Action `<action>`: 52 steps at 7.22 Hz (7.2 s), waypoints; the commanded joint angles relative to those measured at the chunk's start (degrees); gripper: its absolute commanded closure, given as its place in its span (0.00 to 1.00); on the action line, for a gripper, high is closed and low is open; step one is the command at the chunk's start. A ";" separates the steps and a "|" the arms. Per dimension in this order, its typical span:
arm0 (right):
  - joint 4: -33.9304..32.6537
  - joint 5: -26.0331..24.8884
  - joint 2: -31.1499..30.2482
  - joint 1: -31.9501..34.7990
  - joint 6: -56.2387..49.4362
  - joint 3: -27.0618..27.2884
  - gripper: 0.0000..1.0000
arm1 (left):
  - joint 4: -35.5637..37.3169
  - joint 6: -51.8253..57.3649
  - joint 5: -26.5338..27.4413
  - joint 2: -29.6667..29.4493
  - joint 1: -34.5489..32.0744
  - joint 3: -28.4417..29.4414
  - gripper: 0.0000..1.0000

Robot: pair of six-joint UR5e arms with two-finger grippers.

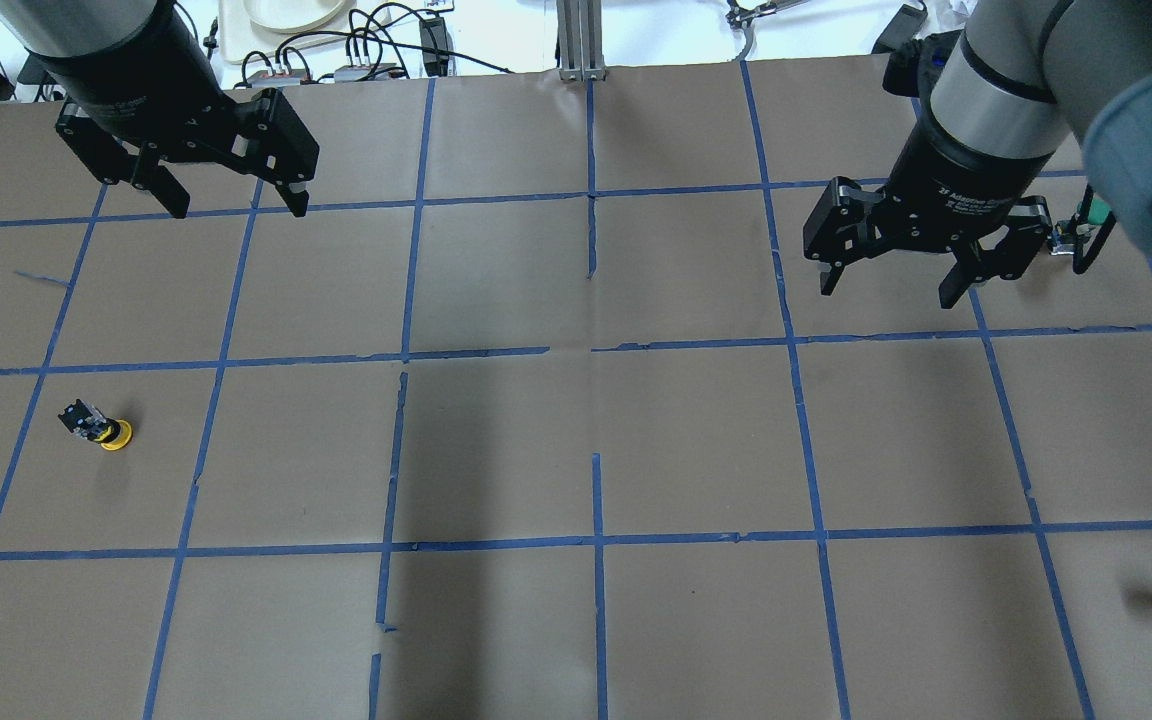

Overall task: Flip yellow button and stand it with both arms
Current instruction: 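Move the left gripper down over the yellow-capped button lying on its side, then close the left gripper on the yellow button's body, then lift the yellow button with the left gripper toward the right gripper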

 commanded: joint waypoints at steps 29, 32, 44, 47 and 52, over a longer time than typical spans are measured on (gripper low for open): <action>-0.97 -0.09 3.91 -0.53 -1.83 -3.83 0.00 | 46.42 80.94 -0.59 -12.22 40.84 -35.83 0.35; -1.23 -0.97 3.91 -0.88 -1.76 -2.87 0.00 | 46.60 84.61 -0.76 -11.61 40.58 -35.83 0.63; -0.62 7.93 4.44 -1.49 16.44 -3.39 0.00 | -0.07 34.92 -39.31 0.70 12.94 -15.35 0.71; -0.18 32.69 4.53 -7.53 30.90 -3.75 0.00 | 0.37 14.51 -54.82 2.10 6.83 -14.91 0.71; 5.71 57.09 4.09 -8.97 38.56 -3.22 0.00 | 0.46 13.88 -78.09 4.30 5.33 -18.95 0.71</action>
